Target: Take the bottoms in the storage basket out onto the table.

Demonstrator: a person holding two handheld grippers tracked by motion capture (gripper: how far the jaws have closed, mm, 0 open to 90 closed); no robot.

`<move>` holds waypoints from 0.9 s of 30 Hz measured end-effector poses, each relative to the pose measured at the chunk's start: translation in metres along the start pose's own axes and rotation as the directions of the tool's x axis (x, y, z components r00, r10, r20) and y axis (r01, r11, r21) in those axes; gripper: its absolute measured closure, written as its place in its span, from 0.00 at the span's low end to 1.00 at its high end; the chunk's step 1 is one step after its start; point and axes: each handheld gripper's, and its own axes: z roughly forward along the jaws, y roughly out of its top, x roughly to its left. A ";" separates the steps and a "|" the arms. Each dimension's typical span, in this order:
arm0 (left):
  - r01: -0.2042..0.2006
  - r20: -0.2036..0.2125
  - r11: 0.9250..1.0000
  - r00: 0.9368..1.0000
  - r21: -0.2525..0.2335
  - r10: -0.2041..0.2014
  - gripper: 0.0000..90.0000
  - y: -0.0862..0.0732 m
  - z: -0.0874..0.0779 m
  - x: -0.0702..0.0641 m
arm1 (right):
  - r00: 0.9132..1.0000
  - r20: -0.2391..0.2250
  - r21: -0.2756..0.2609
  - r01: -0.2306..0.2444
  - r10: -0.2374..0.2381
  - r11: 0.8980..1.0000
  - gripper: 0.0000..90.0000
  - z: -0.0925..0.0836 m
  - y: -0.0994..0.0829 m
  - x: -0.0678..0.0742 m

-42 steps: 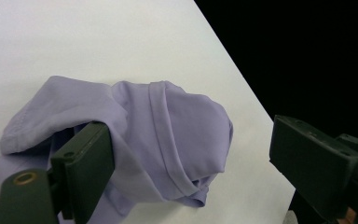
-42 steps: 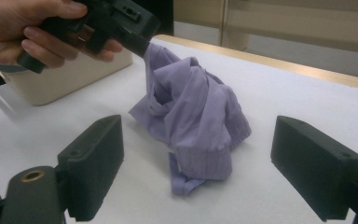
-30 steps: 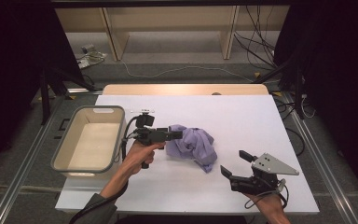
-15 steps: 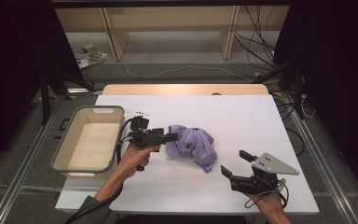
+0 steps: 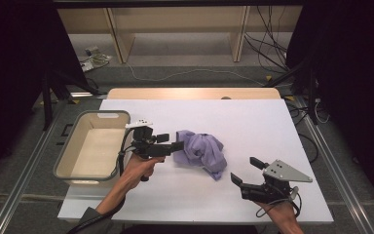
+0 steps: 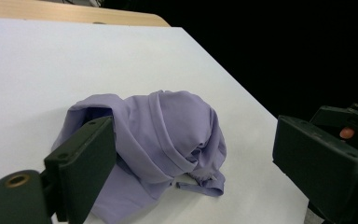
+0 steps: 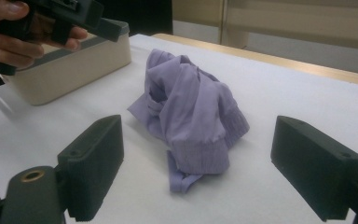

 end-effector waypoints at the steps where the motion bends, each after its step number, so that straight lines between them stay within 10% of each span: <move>1: -0.002 0.000 1.000 1.000 -0.011 0.002 0.14 -0.001 -0.002 -0.001 | 1.000 -0.001 0.001 -0.001 0.001 1.000 0.20 0.000 0.000 0.000; 27: -0.147 -0.037 0.986 0.989 -0.081 0.144 0.14 -0.025 -0.034 -0.011 | 1.000 -0.008 0.000 0.009 -0.009 1.000 0.20 0.001 0.001 0.003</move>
